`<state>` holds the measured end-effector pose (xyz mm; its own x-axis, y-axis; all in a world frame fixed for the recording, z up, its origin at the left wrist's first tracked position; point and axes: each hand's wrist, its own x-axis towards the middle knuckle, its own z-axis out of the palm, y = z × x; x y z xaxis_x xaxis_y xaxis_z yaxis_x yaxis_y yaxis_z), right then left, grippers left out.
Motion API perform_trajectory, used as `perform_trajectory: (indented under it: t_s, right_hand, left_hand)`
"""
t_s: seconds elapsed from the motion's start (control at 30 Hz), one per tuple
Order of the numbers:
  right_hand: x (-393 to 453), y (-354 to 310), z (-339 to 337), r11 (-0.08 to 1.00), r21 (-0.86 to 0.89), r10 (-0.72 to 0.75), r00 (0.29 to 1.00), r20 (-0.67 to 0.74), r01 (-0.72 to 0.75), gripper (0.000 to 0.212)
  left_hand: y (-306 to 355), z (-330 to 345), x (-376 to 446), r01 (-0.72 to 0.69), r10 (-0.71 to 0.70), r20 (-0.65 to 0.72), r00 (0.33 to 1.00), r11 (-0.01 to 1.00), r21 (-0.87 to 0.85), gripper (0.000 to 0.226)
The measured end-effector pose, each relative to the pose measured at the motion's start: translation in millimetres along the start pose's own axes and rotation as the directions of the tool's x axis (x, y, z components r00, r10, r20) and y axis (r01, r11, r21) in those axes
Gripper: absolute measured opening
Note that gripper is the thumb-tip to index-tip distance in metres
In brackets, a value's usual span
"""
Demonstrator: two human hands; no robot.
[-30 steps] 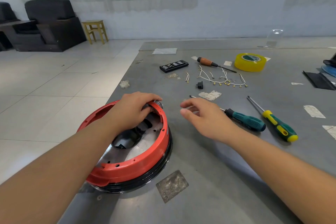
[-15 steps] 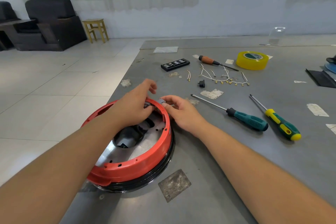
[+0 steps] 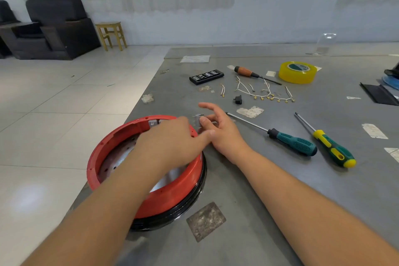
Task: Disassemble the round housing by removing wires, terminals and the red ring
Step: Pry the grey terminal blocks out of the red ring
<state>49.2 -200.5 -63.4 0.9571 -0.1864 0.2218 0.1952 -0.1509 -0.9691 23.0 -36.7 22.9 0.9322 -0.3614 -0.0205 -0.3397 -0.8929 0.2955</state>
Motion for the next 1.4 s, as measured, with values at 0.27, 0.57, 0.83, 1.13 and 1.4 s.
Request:
perform_trajectory:
  t_s: [0.27, 0.57, 0.83, 1.13, 1.4]
  right_hand:
    - [1.2, 0.4, -8.9, 0.998, 0.024, 0.052, 0.996, -0.068, -0.05, 0.036]
    - [5.8, 1.4, -31.8, 0.971, -0.237, -0.056, 0.979, -0.195, 0.008, 0.023]
    - [44.2, -8.7, -62.7, 0.854, -0.519, -0.113, 0.963, -0.245, -0.032, 0.021]
    - [105.9, -10.0, -122.7, 0.642, -0.747, 0.045, 0.981, -0.187, -0.172, 0.028]
    - [136.3, 3.7, -80.8, 0.452, -0.892, 0.099, 0.993, 0.071, 0.019, 0.041]
  left_hand:
    - [-0.2, 26.4, -5.3, -0.062, 0.068, -0.121, 0.99, 0.997, 0.05, 0.035]
    - [-8.7, 40.2, -14.6, -0.147, 0.231, -0.336, 0.913, 0.955, 0.259, 0.012]
    - [-18.5, 61.1, -18.1, -0.182, 0.35, -0.542, 0.764, 0.923, 0.34, 0.014]
    - [-18.1, 67.4, -11.5, -0.15, 0.336, -0.602, 0.724, 0.929, 0.337, 0.016]
    - [-18.3, 69.8, -10.2, -0.129, 0.339, -0.616, 0.711, 0.924, 0.359, 0.018]
